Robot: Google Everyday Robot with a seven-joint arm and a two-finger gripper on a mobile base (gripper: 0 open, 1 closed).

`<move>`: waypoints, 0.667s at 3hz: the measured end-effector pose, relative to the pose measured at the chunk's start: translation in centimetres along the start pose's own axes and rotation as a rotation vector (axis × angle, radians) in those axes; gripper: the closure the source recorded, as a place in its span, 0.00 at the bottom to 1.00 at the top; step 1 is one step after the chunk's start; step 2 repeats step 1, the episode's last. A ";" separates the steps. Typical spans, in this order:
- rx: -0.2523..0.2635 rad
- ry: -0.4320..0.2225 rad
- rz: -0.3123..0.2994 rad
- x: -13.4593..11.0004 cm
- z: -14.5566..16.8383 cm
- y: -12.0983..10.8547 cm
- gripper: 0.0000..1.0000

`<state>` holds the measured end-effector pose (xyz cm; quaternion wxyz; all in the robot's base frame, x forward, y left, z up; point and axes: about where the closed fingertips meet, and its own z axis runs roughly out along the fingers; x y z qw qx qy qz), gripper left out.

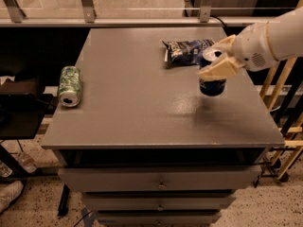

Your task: Pick pepsi can

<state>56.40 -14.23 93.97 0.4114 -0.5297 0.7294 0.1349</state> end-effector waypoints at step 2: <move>0.007 -0.037 -0.063 -2.3 -3.0 -1.2 1.00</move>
Offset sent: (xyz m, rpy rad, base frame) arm 0.0000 0.0000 0.0000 0.0000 0.0000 0.0000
